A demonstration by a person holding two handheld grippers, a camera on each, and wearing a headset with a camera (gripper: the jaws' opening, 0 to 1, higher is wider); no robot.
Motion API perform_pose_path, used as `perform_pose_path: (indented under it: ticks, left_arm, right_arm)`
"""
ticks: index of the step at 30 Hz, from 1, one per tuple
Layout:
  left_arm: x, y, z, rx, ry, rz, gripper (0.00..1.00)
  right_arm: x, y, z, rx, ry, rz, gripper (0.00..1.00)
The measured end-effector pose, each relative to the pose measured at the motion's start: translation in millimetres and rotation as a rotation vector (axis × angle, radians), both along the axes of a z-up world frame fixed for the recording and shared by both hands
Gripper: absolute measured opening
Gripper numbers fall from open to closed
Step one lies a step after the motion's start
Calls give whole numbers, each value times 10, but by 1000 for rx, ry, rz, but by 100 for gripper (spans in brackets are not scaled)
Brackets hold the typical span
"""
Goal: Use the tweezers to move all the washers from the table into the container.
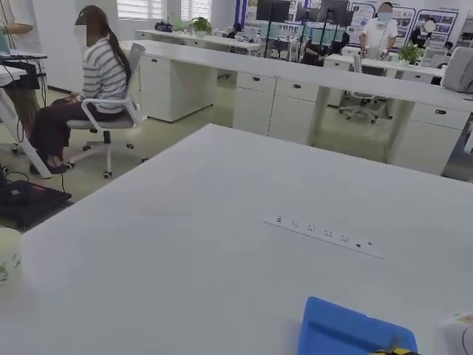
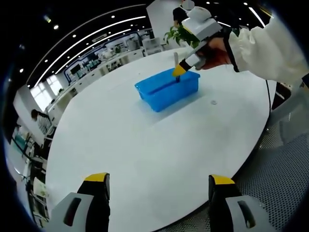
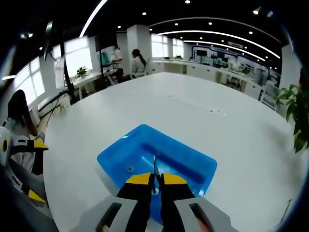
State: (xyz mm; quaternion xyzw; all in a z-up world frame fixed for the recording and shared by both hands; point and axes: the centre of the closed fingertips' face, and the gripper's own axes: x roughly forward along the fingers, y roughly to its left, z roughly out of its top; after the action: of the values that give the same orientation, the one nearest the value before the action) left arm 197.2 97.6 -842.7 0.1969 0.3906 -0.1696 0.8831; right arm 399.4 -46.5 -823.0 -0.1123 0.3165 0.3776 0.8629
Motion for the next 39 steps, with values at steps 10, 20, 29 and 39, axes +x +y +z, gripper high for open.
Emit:
perform_pose_path:
  ticks: [10,20,29,39]
  left_arm:
    - [2,-12,5,-1,-3,-6,86]
    - [17,-37,58,-21,-31,-9,87]
    - [19,-55,92,-18,-48,-22,86]
    - [36,-51,126,-37,-58,-14,86]
  right_arm:
    - [-46,14,246,34,-48,-8,3]
    - [-209,-112,541,91,-90,-37,2]
    - [-380,-247,707,121,-123,-74,2]
    - [-640,-357,680,142,-118,-122,3]
